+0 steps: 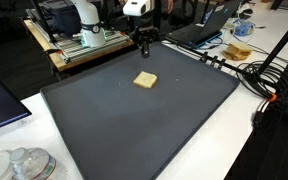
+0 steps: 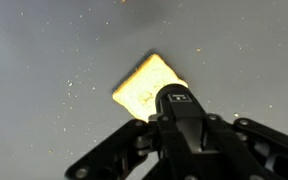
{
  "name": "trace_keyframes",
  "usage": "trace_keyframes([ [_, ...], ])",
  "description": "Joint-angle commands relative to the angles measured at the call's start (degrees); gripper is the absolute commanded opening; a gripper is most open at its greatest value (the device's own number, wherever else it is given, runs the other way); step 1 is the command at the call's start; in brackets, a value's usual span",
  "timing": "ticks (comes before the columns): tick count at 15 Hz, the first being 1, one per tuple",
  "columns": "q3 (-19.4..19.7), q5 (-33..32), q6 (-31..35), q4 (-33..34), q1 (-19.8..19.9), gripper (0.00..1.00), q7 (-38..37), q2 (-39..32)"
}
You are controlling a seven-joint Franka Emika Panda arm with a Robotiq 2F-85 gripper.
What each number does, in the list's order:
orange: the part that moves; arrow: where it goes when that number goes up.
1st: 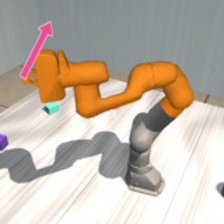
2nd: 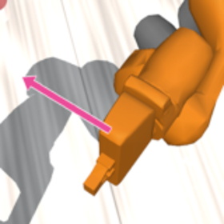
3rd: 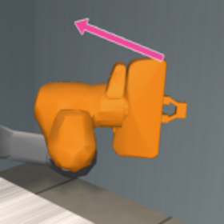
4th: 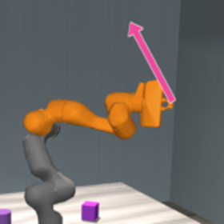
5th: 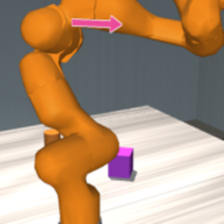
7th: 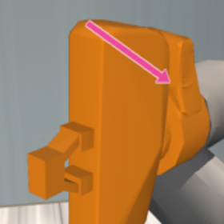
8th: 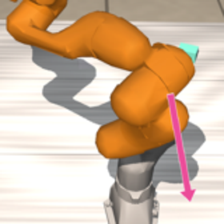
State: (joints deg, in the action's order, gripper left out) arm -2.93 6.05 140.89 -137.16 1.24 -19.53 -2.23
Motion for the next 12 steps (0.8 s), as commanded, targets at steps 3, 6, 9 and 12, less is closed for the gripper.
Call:
trace_keyframes([
  [3,1.8,-2.5,-1.3,9.8,-2.0,0.05,-3.7,-11.4],
  [6,3.1,-2.5,-1.2,13.3,-2.7,0.05,-4.5,-16.4],
  [9,4.6,-2.1,-1.0,15.5,-3.3,0.05,-5.0,-19.7],
  [12,5.9,-2.0,-0.3,16.7,-3.8,0.05,-5.3,-22.1],
])
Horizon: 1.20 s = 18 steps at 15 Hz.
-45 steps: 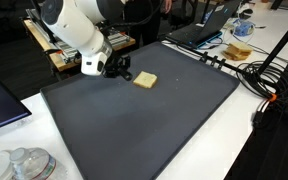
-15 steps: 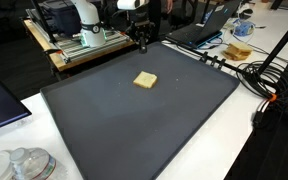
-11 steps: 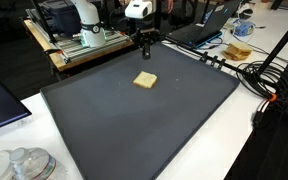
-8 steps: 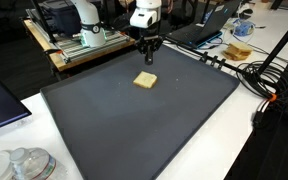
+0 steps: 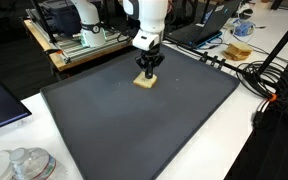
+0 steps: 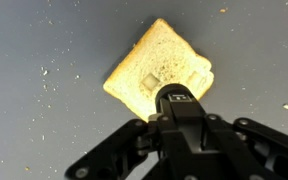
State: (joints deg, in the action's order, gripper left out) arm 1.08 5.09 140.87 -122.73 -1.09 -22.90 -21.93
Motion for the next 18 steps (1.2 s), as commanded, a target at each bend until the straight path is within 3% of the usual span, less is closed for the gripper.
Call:
trace_keyframes([
  [1,2.1,-0.9,0.1,2.4,-1.5,0.05,-1.8,-2.9],
  [18,3.3,0.4,6.1,2.6,-2.9,0.05,-2.7,-10.1],
])
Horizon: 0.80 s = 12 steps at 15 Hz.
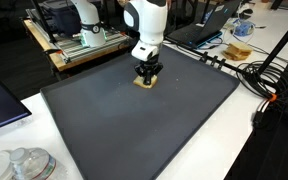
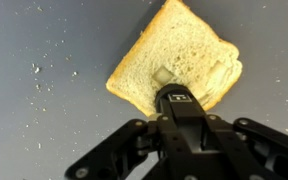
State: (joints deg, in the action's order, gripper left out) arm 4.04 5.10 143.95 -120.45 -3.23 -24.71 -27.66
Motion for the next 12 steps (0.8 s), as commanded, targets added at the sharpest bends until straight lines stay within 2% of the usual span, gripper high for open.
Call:
trace_keyframes([
  [1,0.1,0.7,3.6,-0.1,-0.4,0.05,-0.1,-4.5],
  [4,-0.7,1.8,5.6,-0.9,0.4,0.05,1.6,-4.7],
  [5,0.3,0.5,0.5,-0.2,-0.3,0.22,0.5,0.0],
  [12,0.3,0.5,1.2,-0.6,-0.3,0.22,0.6,0.2],
])
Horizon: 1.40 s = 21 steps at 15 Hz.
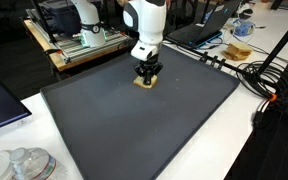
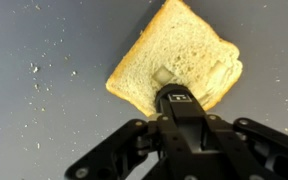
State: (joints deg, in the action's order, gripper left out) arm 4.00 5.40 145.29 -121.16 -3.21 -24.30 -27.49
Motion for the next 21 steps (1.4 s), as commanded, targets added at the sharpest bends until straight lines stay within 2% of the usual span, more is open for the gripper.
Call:
trace_keyframes([
  [1,0.3,0.3,-0.2,0.1,-0.3,0.22,0.2,0.0],
  [2,0.3,0.3,-0.2,0.1,-0.3,0.05,0.2,0.0],
  [9,0.8,-1.5,6.8,-2.4,-1.6,0.05,0.0,-0.8],
  [21,-1.1,-2.9,5.0,-1.6,-0.3,0.05,11.7,-2.2],
])
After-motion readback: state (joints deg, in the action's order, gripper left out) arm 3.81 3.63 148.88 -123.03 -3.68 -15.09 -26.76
